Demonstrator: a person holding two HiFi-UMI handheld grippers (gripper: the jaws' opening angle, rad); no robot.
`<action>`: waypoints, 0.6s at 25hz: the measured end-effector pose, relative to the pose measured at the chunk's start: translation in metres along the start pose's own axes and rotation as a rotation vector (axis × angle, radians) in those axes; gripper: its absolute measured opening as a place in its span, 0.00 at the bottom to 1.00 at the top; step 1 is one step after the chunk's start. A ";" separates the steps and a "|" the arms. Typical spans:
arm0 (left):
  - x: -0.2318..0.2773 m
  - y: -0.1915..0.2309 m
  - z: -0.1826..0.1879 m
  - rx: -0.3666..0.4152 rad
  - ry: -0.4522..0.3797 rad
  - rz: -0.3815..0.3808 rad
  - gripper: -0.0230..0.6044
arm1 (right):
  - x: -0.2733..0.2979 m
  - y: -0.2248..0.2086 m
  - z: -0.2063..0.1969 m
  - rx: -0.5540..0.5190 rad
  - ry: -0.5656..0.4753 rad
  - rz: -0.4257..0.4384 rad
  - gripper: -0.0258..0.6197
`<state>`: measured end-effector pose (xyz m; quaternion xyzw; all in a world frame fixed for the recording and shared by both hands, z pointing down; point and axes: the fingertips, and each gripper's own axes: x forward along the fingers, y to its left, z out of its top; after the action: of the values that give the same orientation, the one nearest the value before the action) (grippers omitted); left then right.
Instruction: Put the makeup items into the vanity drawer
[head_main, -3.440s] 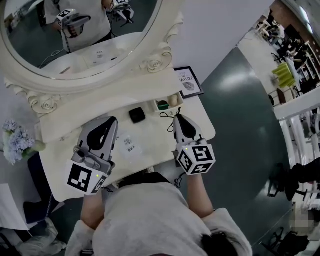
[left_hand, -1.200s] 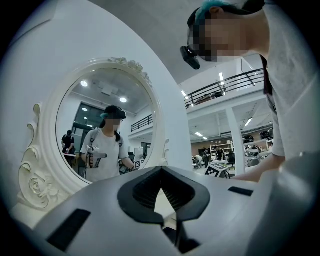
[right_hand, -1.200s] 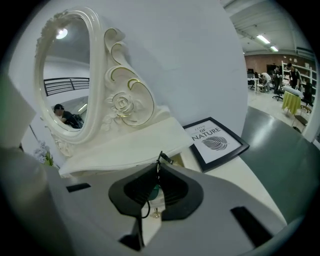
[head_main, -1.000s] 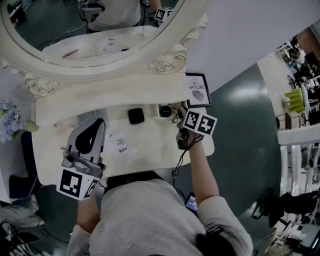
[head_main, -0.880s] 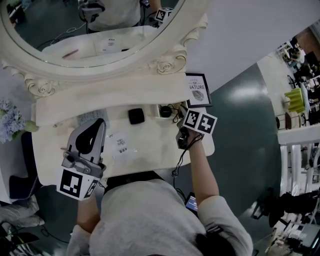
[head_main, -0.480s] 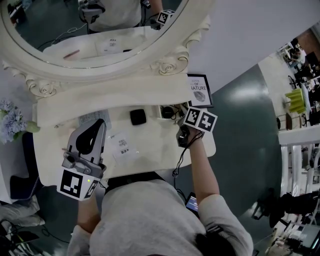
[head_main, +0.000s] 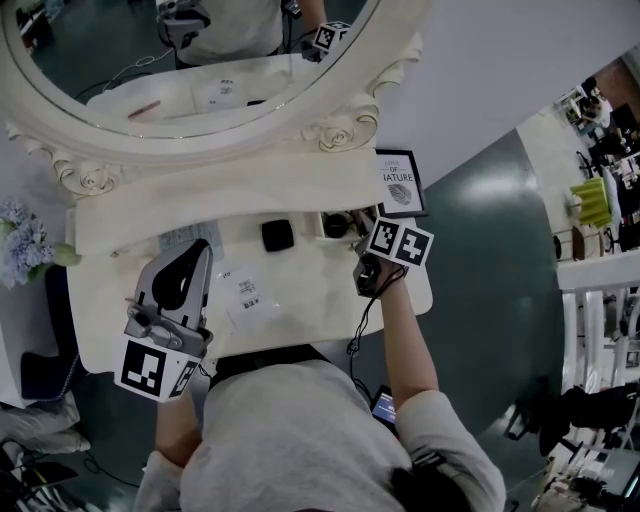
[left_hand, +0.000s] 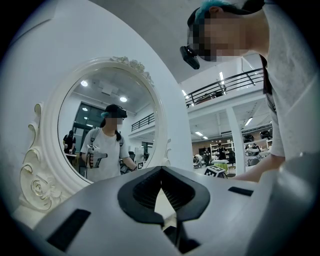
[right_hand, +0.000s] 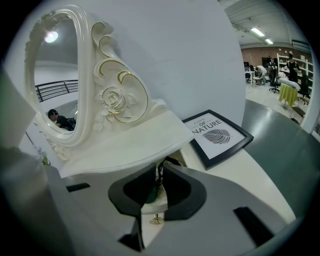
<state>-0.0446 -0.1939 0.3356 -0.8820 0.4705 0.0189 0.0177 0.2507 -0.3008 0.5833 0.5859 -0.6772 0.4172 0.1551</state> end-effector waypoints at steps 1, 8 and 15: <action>0.000 0.000 0.000 0.001 0.000 0.001 0.06 | -0.001 0.000 0.000 -0.009 -0.003 0.001 0.10; -0.004 0.001 0.004 0.014 -0.006 0.014 0.06 | -0.021 0.022 0.007 -0.114 -0.104 0.038 0.09; -0.011 0.005 0.011 0.026 -0.024 0.026 0.06 | -0.039 0.062 0.008 -0.208 -0.194 0.132 0.08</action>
<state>-0.0552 -0.1876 0.3253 -0.8751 0.4821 0.0234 0.0346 0.2060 -0.2827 0.5274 0.5584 -0.7656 0.2956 0.1208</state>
